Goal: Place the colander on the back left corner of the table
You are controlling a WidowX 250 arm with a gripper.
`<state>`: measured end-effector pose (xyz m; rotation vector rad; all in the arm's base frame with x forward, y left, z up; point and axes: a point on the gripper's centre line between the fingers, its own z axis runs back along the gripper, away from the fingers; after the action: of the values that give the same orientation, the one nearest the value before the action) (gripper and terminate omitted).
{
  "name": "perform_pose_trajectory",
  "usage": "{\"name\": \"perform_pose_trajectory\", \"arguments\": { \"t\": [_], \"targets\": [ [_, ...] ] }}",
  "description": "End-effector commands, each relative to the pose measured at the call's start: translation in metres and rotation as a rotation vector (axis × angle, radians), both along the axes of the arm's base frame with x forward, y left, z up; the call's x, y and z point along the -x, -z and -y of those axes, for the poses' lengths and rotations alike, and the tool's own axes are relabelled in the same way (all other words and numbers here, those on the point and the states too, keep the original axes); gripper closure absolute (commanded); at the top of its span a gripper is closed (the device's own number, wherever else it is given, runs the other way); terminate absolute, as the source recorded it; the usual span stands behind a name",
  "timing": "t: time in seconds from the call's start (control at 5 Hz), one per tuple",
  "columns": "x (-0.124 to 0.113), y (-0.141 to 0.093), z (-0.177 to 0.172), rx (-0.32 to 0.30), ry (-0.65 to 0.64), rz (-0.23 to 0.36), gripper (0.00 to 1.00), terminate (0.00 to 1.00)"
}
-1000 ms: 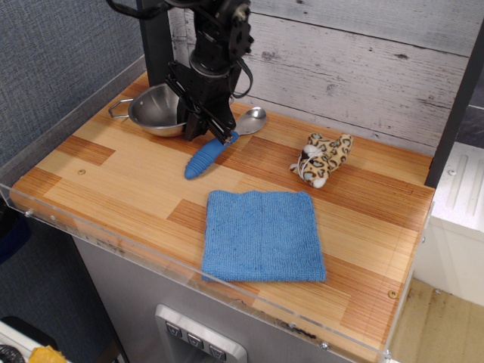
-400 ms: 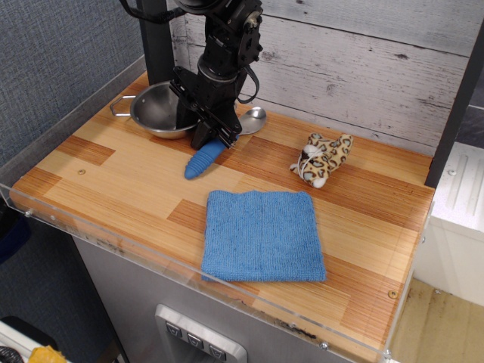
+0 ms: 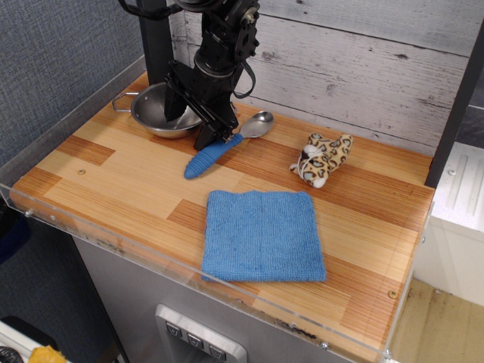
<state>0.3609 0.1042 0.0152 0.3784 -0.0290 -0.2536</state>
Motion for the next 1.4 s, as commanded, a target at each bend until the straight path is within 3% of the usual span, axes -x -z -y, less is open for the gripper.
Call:
{"name": "perform_pose_trajectory", "arguments": {
  "t": [0.0, 0.4, 0.8, 1.2],
  "targets": [
    [-0.001, -0.039, 0.004, 0.027, -0.003, 0.087, 0.00, 0.00],
    [0.003, -0.078, 0.007, 0.066, -0.012, 0.158, 0.00, 0.00],
    [0.017, -0.133, 0.010, 0.113, -0.023, 0.258, 0.00, 0.00],
    [0.017, -0.133, 0.010, 0.113, -0.023, 0.258, 0.00, 0.00]
  ]
}}
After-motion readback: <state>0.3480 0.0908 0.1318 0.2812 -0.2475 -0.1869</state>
